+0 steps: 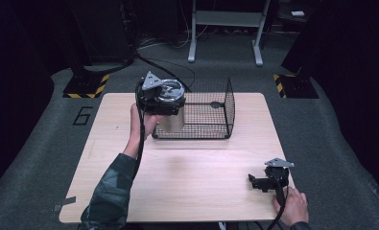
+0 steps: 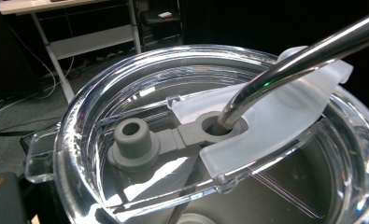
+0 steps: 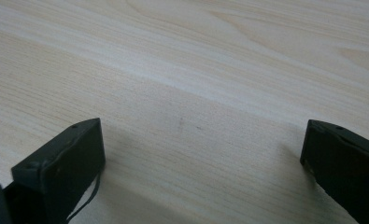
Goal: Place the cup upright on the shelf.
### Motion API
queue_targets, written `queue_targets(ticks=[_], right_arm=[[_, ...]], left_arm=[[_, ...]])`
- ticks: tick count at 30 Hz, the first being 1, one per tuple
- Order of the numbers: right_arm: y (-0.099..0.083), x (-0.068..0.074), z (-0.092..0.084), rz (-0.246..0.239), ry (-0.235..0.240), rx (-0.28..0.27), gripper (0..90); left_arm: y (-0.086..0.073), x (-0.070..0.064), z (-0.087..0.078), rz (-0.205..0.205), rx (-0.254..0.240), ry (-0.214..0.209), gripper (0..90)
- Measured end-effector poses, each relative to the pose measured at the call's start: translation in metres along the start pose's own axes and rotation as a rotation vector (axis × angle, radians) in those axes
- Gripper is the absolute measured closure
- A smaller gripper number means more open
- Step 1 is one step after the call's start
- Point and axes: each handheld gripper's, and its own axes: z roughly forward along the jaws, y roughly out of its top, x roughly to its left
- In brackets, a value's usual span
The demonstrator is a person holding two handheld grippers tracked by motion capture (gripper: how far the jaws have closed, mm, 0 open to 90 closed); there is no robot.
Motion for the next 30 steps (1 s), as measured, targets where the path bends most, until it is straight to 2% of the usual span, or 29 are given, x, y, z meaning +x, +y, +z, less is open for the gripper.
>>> queue_targets(ticks=[8, 12, 17, 24, 30], right_arm=[[0.0, 0.0, 0.0, -0.002, 0.0, -0.001, 0.0], [0.0, 0.0, 0.0, -0.002, 0.0, -0.001, 0.0], [0.0, 0.0, 0.0, -0.003, 0.0, 0.005, 0.0], [0.0, 0.0, 0.0, -0.002, 0.001, 0.007, 0.0], [0.0, 0.0, 0.0, -0.002, 0.0, -0.001, 0.0]], left_arm=[[0.012, 0.005, 0.011, 0.011, 0.005, 0.013, 4.0], [0.018, 0.005, 0.02, 0.016, -0.01, 0.024, 4.0], [0.022, 0.007, 0.027, 0.0, -0.025, 0.01, 4.0], [0.024, 0.007, 0.038, 0.016, -0.02, 0.032, 4.0], [0.022, 0.012, 0.053, 0.009, -0.005, 0.041, 4.0]])
